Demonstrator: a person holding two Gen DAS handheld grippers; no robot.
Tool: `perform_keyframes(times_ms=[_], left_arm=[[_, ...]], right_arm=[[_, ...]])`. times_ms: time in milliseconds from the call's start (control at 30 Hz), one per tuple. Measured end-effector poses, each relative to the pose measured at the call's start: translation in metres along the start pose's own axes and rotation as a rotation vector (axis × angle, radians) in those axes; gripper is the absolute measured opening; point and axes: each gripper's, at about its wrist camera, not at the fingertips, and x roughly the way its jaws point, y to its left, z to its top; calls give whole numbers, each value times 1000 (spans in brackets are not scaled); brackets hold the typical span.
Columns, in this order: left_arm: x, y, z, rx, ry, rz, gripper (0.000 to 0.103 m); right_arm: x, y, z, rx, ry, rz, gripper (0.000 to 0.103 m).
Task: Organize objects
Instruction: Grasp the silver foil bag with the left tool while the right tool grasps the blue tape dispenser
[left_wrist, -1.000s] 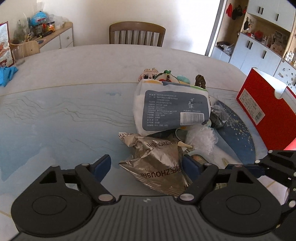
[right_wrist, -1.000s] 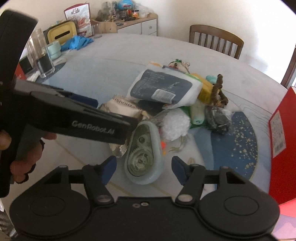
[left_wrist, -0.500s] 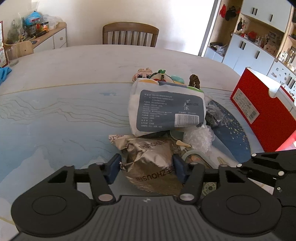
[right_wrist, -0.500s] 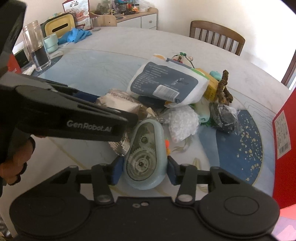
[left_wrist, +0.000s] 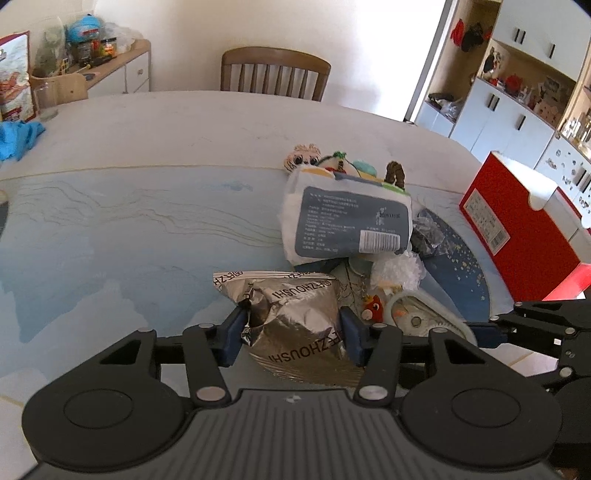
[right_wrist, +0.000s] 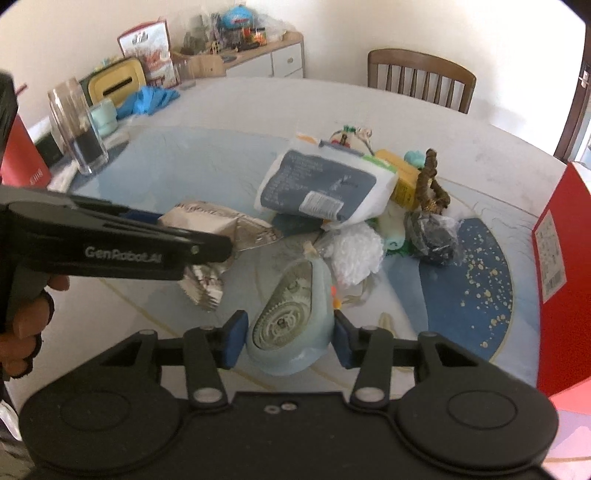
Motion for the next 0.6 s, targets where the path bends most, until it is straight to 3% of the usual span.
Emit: perform_keyframes(times_ms=[33,100,300,600], left_arm=[[-4,0,1,1,-4,1,53],[-13,1,2,4,-14,-2,53],[-29,0,4,4,-39,-13,53],[-53,-20,15,69,-63,-36,53]], right_arm=[[-3,-1,0,5,-3,6,27],[-9,-2,1,12,-19,-17,15],[-10,-3,-2,20,-15,-20,14],[-55,-19,9,130,-116,-22,14]])
